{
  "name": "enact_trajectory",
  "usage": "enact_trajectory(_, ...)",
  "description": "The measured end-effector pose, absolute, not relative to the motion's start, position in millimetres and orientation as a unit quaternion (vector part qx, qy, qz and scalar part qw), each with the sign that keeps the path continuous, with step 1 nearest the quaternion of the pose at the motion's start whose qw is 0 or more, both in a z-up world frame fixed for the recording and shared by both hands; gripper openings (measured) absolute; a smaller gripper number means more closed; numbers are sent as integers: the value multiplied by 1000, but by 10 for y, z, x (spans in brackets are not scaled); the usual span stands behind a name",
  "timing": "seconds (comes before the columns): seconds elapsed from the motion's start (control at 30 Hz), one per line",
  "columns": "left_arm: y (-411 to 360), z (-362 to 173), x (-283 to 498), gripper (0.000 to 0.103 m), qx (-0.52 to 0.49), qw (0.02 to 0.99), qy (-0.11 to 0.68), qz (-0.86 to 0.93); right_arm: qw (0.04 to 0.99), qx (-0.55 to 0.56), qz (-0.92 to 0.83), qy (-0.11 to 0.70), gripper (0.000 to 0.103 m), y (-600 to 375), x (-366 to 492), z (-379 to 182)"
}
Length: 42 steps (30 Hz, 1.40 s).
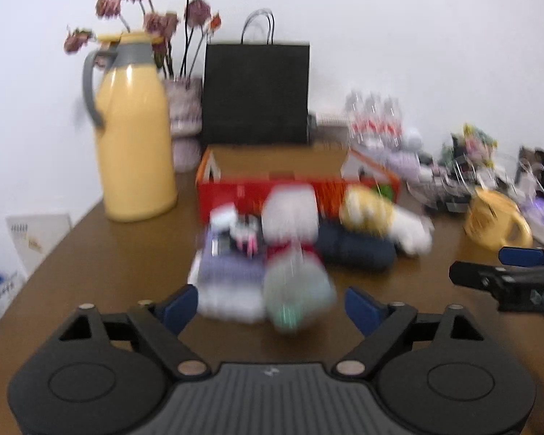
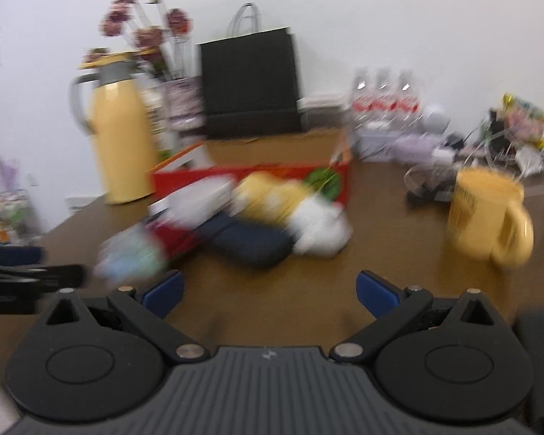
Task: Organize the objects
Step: 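Grasp the plush toy with the right gripper while the left grasps the clear bag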
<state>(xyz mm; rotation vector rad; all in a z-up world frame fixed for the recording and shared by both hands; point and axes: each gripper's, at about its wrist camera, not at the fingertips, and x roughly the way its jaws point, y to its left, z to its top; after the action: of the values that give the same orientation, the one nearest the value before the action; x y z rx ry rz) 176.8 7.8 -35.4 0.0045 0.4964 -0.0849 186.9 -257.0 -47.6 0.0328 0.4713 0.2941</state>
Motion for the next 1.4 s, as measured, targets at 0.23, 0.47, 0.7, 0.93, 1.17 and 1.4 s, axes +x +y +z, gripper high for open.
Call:
enact_trajectory(0.23, -64, -614, 2274, 71, 11, 962, 265, -58, 949, 80, 122, 278, 90, -2741, 3095, -595)
enact_trajectory(0.47, -280, -742, 2353, 38, 54, 957, 278, -59, 936, 81, 161, 302, 56, -2673, 3259, -860)
enact_trajectory(0.7, -270, -451, 1927, 22, 27, 966, 245, -76, 959, 69, 154, 227, 49, -2717, 2674, -468)
enact_trajectory(0.93, -237, -627, 1473, 31, -11, 956, 286, -57, 969, 3, 105, 223, 50, -2692, 1568, -546)
enact_trajectory(1.17, -282, -602, 1186, 71, 15, 958, 282, -59, 954, 1, 173, 244, 93, -2595, 1005, -658)
enact_trajectory(1.4, -210, -702, 1133, 72, 4, 950, 307, -65, 944, -34, 202, 258, 92, -2676, 1194, -668)
